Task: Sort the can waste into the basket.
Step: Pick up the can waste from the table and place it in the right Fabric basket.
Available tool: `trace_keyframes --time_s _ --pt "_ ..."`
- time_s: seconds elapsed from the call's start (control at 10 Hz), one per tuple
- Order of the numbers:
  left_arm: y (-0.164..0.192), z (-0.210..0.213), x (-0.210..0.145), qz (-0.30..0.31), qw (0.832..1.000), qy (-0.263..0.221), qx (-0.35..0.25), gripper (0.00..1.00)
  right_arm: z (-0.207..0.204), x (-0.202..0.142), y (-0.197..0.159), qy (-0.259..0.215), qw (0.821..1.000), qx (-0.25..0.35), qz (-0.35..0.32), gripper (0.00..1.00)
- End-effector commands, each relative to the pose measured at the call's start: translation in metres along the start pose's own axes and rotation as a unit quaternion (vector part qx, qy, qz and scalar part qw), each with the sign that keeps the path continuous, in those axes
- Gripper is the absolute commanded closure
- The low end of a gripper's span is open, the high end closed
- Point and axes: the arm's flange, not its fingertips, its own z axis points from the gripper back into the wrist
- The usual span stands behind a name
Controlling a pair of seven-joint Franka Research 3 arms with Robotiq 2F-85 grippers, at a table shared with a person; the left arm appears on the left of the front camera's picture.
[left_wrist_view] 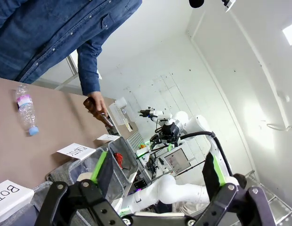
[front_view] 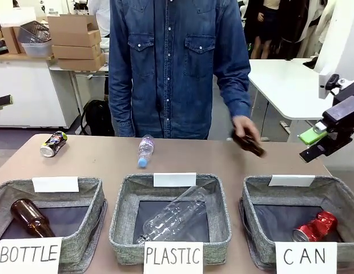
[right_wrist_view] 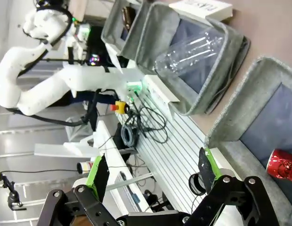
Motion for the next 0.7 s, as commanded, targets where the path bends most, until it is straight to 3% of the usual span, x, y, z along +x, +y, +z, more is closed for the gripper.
trace_keyframes --time_s 0.0,0.6 --pt "-0.0021 -0.0013 0.0002 -0.009 1.000 -0.007 -0.011 0.00 0.0060 -0.0012 -0.0016 0.003 1.000 0.000 0.009 0.00" --pt "-0.0021 -0.0013 0.0002 -0.009 1.000 -0.007 -0.011 0.00 0.0060 -0.0012 -0.0016 0.003 1.000 0.000 0.009 0.00"
